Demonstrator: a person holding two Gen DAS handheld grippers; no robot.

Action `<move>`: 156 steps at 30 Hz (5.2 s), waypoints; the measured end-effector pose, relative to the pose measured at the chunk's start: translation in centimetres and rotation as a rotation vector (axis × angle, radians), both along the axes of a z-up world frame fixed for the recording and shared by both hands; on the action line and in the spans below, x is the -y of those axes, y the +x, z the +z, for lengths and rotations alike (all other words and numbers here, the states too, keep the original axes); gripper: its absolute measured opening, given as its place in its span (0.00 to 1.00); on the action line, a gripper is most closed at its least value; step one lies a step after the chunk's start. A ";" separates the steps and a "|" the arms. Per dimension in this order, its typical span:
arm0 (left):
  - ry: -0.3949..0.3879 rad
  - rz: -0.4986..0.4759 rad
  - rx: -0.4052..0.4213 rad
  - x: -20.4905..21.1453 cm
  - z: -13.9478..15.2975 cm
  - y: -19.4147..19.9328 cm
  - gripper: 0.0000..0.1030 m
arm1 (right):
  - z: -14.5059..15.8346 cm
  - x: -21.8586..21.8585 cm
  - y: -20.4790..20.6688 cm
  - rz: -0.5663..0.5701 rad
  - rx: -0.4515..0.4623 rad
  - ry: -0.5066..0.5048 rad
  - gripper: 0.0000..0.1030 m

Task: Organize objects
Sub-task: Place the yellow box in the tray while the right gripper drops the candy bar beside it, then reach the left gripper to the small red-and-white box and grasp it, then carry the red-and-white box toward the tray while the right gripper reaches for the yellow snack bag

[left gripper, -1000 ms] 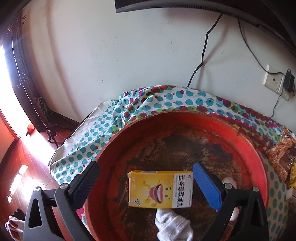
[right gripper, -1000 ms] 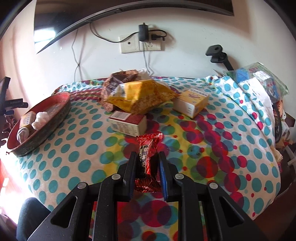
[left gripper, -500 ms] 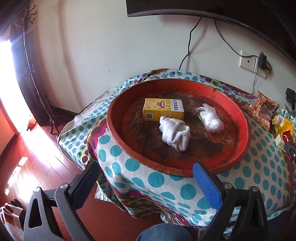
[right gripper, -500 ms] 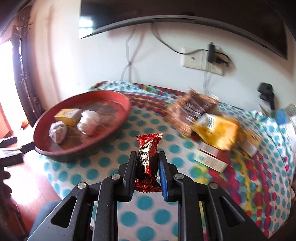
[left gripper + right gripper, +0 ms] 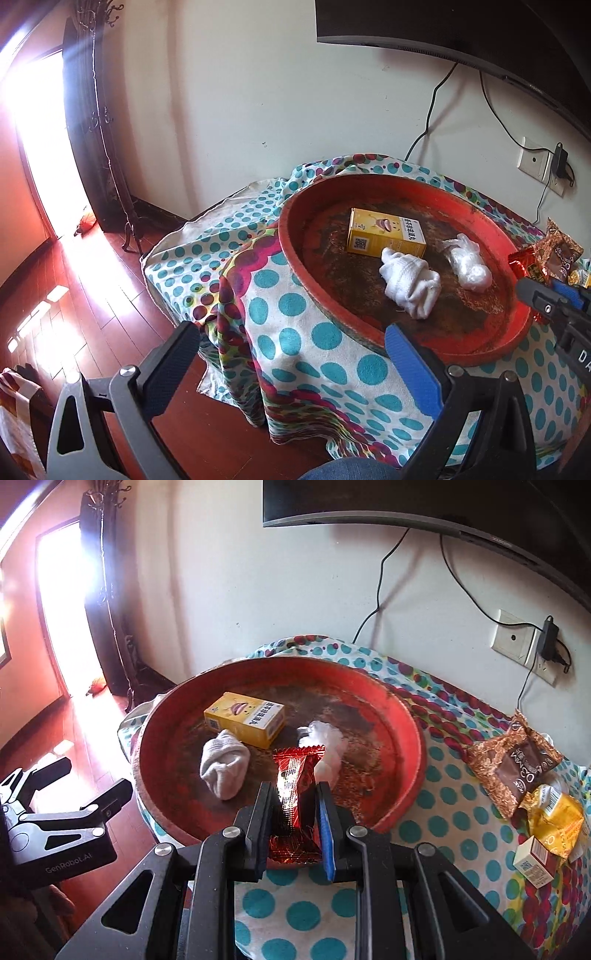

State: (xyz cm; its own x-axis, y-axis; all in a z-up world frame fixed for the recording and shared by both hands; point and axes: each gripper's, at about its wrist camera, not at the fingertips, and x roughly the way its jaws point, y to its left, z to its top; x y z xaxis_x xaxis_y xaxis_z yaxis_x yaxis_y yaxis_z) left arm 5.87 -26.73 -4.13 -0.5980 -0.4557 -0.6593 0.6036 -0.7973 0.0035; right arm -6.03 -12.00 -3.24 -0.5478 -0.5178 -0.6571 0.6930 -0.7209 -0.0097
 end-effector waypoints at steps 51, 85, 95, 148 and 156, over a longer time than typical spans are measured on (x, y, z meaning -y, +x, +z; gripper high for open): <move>-0.085 -0.129 -0.093 -3.0 1.4 -0.6 1.00 | -0.9 -5.9 -1.1 -0.161 -0.038 0.005 0.97; -0.016 -0.753 0.205 -35.1 -4.2 -26.0 1.00 | -6.0 -39.7 -6.5 -0.731 0.163 -0.160 1.00; 0.036 -0.739 0.197 -33.8 -4.0 -25.5 0.62 | -6.3 -39.0 -6.7 -0.726 0.130 -0.101 1.00; 0.199 -0.471 -0.045 -12.2 0.2 -8.0 0.62 | -1.9 -22.6 -19.3 -0.155 0.054 0.281 0.99; 0.185 -0.454 -0.042 -11.6 -0.1 -8.3 0.62 | -4.9 -23.1 -20.7 -0.179 0.153 0.233 0.98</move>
State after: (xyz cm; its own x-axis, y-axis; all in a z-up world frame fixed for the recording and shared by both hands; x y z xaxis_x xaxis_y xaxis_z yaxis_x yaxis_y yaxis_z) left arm -2.46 -15.18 -4.24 -0.7370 -0.0203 -0.6755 0.1916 -0.9648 -0.1801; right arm -26.73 11.12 -8.16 -0.5021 -0.2487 -0.8283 0.5619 -0.8218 -0.0939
